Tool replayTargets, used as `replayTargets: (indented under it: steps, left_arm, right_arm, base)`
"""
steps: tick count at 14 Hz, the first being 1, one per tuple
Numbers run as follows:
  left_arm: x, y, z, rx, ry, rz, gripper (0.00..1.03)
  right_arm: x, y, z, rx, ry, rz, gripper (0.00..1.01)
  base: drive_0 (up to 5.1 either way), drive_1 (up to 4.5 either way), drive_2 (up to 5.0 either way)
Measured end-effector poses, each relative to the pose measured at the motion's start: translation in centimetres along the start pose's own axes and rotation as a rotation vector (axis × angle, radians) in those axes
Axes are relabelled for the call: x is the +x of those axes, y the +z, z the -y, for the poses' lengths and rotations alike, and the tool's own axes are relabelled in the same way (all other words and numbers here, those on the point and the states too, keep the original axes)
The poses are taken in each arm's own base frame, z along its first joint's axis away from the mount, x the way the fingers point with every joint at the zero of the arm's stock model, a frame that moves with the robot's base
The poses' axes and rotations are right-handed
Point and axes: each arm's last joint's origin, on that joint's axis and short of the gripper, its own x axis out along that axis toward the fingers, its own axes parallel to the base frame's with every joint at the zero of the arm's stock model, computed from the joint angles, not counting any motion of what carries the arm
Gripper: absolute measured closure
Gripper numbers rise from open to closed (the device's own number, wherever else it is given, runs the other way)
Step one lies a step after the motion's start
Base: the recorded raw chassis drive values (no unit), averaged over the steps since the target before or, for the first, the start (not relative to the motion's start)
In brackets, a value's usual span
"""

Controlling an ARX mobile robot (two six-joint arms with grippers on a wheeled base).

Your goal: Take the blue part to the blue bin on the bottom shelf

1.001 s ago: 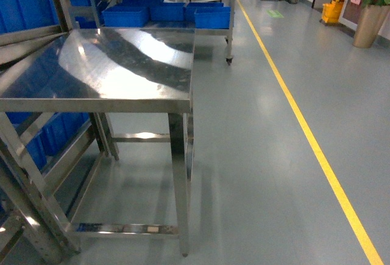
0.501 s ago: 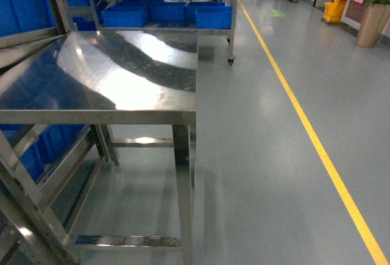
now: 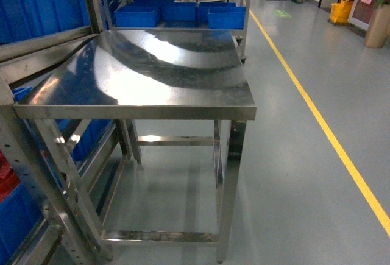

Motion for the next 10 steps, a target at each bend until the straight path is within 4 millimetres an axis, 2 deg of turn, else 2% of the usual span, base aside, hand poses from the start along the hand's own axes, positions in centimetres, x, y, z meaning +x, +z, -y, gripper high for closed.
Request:
replayTargets:
  steps: [10]
  left_arm:
    - [-0.02,0.03,-0.01,-0.001,0.000,0.003,0.58]
  right_arm:
    - [0.00,0.02,0.00,0.000,0.000,0.002,0.03]
  base:
    - [-4.7,2.31,2.3]
